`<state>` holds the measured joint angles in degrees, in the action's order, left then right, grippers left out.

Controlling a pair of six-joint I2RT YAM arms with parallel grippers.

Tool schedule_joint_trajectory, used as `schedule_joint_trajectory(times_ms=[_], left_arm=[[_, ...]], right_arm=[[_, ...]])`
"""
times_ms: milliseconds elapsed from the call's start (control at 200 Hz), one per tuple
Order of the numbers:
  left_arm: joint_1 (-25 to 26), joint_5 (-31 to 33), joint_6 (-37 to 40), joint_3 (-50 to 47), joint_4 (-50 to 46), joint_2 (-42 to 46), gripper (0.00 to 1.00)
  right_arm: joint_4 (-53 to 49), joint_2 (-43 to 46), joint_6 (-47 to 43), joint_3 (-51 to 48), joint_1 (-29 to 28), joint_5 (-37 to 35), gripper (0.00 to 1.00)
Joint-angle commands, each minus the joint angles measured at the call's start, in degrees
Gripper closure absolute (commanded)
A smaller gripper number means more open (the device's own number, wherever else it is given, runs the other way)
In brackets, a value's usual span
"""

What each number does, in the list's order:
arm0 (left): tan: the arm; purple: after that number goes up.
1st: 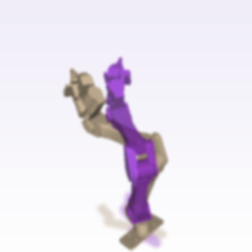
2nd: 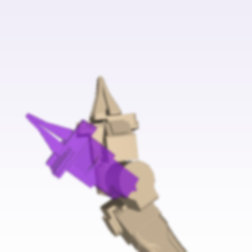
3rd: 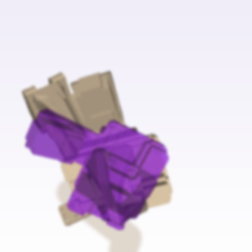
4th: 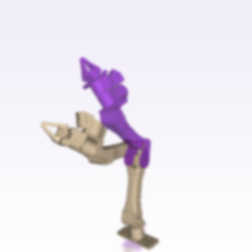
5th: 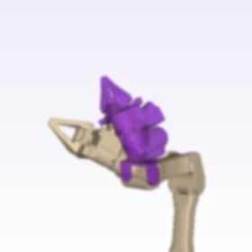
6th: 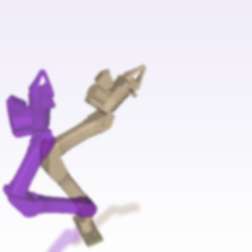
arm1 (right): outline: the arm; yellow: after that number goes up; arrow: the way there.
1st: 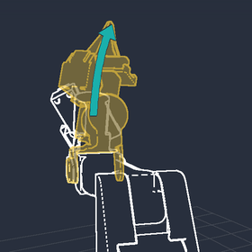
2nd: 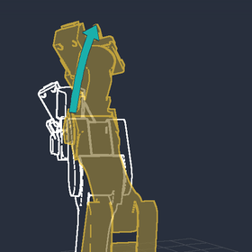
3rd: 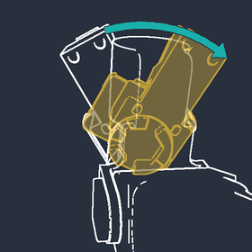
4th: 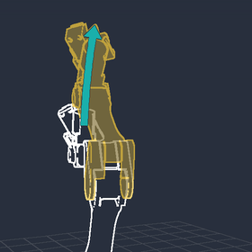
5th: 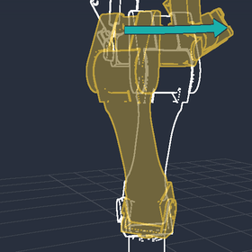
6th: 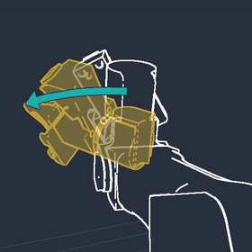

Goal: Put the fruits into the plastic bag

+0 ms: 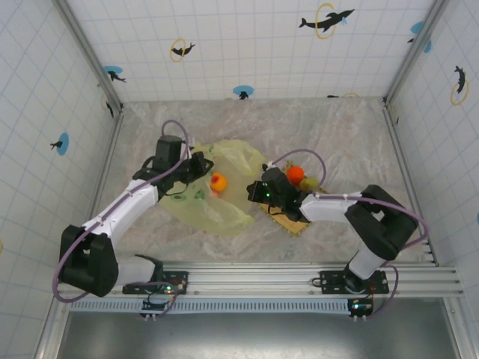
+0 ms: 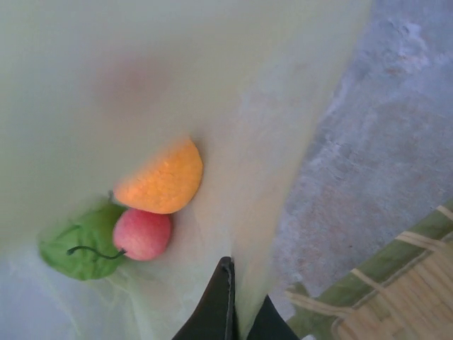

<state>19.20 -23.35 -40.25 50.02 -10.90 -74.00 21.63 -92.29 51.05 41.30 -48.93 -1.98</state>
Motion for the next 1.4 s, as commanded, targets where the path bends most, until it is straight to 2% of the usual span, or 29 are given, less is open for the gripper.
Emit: schedule_joint_trajectory(times_ms=[0,90,355,470,731,901,1071,1391], left_arm=[[-3.4,-1.7,1.5,4.6,-1.1,1.9,1.00],[-5.1,-2.2,2.6,5.4,-3.2,1.0,1.00],[-10.2,-4.9,6.2,17.2,-14.0,-1.5,1.00],[-11.4,-6.4,7.4,19.9,-17.9,-2.9,1.00],[-12.6,-4.7,11.2,26.7,-24.7,-4.0,1.00],[-12.6,-8.1,9.6,25.1,-22.1,-5.9,1.00],[-12.5,-9.4,8.6,19.0,-18.0,-5.5,1.00],[-12.4,-13.9,7.0,13.5,-11.8,-4.6,1.00]], right_arm=[[-4.1,6.7,-2.6,6.2,-1.2,-2.2,1.00],[-7.8,9.2,-3.7,10.4,-2.9,-2.9,1.00],[-14.0,11.6,-5.4,18.3,-5.9,-3.5,1.00],[-13.4,11.2,-5.5,16.7,-5.6,-3.6,1.00],[-10.9,10.9,-3.8,10.7,-3.3,-2.0,1.00],[-10.5,12.0,-3.9,8.1,-3.0,-2.2,1.00],[-13.4,13.0,-6.8,6.2,-1.1,-0.9,0.89],[-31.4,20.7,-21.5,9.8,2.1,-1.7,0.49]])
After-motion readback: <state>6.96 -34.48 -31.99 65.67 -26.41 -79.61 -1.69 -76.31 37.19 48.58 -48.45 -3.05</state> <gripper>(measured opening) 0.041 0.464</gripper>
